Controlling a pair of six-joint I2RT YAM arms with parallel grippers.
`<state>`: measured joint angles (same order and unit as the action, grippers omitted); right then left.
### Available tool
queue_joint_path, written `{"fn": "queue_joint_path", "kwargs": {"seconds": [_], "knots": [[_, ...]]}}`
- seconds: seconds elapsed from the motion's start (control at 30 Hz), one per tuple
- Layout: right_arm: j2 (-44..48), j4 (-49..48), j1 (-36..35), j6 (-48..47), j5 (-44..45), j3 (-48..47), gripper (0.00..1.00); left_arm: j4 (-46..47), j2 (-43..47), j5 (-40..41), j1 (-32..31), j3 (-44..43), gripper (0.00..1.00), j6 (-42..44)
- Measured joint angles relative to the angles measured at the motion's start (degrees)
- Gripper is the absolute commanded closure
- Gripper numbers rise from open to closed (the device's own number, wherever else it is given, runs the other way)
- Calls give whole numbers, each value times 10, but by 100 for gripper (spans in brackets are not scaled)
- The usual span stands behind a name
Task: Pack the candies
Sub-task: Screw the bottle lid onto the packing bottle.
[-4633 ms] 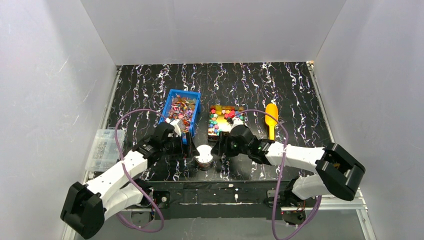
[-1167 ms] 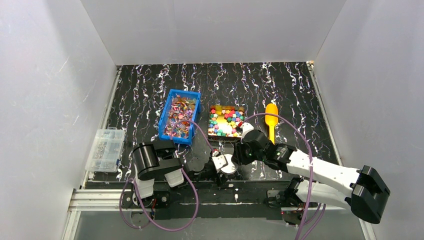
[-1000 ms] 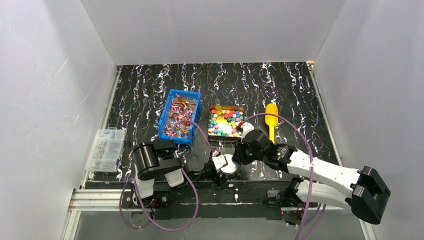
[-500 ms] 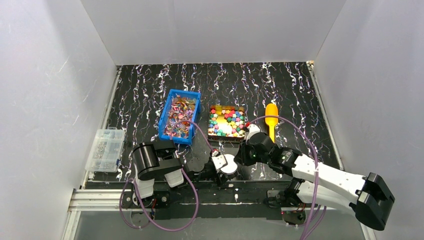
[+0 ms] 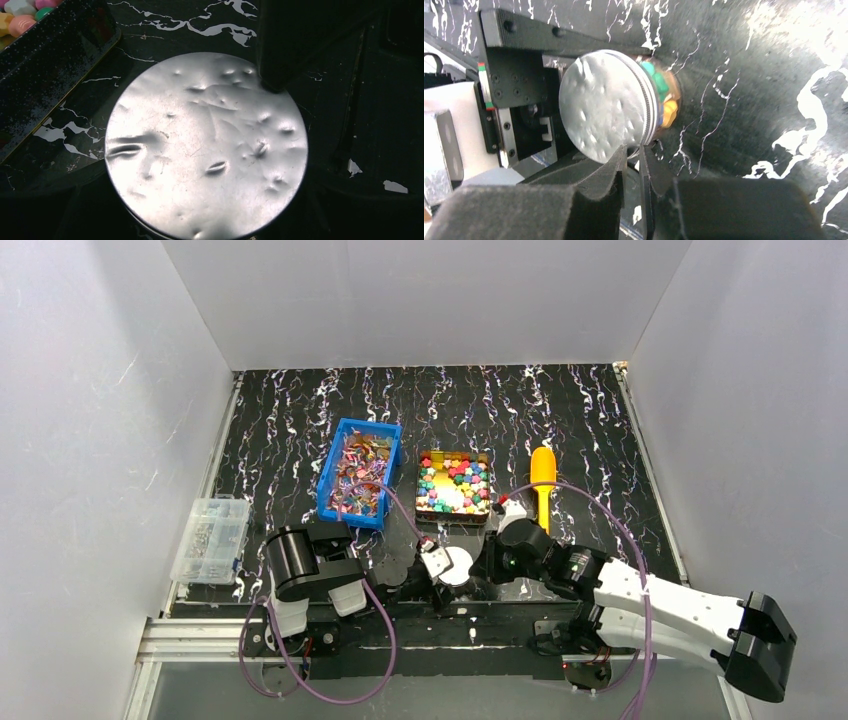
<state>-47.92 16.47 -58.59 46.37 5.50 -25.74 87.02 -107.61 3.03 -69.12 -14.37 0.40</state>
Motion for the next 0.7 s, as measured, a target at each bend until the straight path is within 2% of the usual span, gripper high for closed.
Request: {"fn": "queue_joint_path", "kwargs": {"seconds": [0.2,0.3,0.53,0.7], "knots": [[-2,27,-64,35,6,0,74,2,0,27,2,2,69,-10],[-12,60,-89,45,8,-1,67,3,0,42,5,3,69,-14],[-16,139,-99,39,63,-75,48,4,0,54,5,5,70,-18],[-51,142,-99,9,94,-133,43,5,-1,54,5,5,70,-18]]}}
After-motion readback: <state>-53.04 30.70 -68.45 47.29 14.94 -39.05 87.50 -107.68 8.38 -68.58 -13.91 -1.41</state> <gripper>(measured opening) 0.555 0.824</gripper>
